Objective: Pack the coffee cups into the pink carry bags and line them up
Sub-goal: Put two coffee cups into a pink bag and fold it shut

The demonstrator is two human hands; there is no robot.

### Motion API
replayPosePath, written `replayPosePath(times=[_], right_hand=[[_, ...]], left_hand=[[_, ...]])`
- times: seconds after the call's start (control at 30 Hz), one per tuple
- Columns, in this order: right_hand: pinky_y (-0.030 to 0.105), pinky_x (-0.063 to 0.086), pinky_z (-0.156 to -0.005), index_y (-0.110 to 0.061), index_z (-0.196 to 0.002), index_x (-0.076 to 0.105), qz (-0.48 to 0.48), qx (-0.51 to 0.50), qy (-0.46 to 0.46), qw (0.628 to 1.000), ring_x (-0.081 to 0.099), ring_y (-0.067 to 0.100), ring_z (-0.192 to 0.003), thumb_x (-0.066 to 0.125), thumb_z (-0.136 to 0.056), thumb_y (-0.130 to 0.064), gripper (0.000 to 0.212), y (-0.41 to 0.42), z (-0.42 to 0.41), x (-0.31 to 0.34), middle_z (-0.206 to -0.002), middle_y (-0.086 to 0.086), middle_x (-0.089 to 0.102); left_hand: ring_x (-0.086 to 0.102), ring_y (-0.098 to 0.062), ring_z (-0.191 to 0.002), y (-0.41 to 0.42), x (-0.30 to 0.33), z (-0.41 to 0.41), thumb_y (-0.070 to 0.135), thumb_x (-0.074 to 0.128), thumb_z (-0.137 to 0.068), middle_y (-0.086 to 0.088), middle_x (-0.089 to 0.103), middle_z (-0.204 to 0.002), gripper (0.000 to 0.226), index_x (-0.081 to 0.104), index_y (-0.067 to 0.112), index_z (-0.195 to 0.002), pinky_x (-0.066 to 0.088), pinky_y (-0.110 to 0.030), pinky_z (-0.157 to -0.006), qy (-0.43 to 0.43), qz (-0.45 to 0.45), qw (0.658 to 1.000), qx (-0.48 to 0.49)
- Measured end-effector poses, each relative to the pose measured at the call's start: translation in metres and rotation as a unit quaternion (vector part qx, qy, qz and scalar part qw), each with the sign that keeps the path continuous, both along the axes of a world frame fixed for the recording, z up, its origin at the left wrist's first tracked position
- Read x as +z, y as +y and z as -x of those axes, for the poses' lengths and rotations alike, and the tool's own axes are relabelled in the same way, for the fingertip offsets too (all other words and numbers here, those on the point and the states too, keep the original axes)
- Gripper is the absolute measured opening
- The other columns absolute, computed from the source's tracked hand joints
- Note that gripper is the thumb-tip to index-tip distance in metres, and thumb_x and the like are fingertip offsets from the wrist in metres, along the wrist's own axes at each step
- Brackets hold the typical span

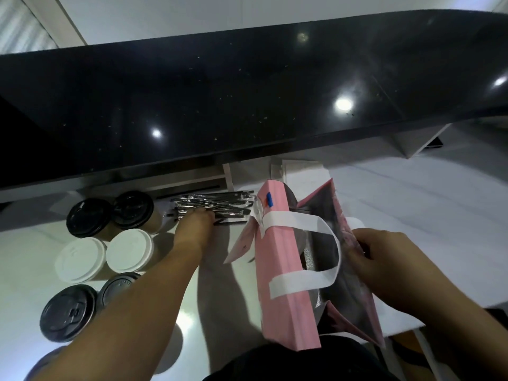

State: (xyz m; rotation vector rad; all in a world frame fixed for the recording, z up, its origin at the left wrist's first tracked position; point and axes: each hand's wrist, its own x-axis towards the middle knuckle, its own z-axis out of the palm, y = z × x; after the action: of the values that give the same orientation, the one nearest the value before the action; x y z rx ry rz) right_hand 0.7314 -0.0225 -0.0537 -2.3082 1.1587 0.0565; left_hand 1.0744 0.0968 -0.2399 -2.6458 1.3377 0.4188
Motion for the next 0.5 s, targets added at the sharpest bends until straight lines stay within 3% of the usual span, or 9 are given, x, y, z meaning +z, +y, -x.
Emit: replayPosePath(times=[0.33,0.43,0.5], right_hand=[[0.025,0.029,-0.047,-0.023,-0.061,0.05,-0.008,0.007,0.002,1.0,0.046,0.008,-0.046,0.049,-0.1,-0.042,0.044,-0.001,-0.003,-0.001,-0.059,-0.021,0.058],[0.023,0.028,-0.047,-0.025,-0.06,0.049,-0.013,0.002,0.015,1.0,0.049,0.005,-0.046,0.051,-0.101,-0.037,0.043,-0.002,-0.002,-0.002,-0.056,-0.026,0.057],[0.023,0.027,-0.047,-0.026,-0.059,0.046,-0.011,0.004,0.022,1.0,0.051,0.003,-0.049,0.052,-0.102,-0.035,0.044,-0.002,-0.002,-0.002,-0.057,-0.029,0.057]], left_hand=[[0.064,-0.031,-0.12,-0.006,0.015,0.011,0.012,0.052,-0.099,-0.008,0.067,-0.13,0.032,0.065,0.017,-0.128,0.053,-0.039,-0.093,0.007,-0.073,0.996,-0.045],[0.065,-0.03,-0.12,-0.007,0.022,0.011,0.022,0.055,-0.1,-0.006,0.068,-0.131,0.034,0.065,0.027,-0.132,0.054,-0.038,-0.093,0.036,-0.092,0.993,-0.057],[0.067,-0.029,-0.113,-0.006,0.027,0.013,0.028,0.056,-0.099,-0.004,0.07,-0.124,0.028,0.066,0.033,-0.125,0.057,-0.039,-0.091,0.067,-0.095,0.991,-0.064]])
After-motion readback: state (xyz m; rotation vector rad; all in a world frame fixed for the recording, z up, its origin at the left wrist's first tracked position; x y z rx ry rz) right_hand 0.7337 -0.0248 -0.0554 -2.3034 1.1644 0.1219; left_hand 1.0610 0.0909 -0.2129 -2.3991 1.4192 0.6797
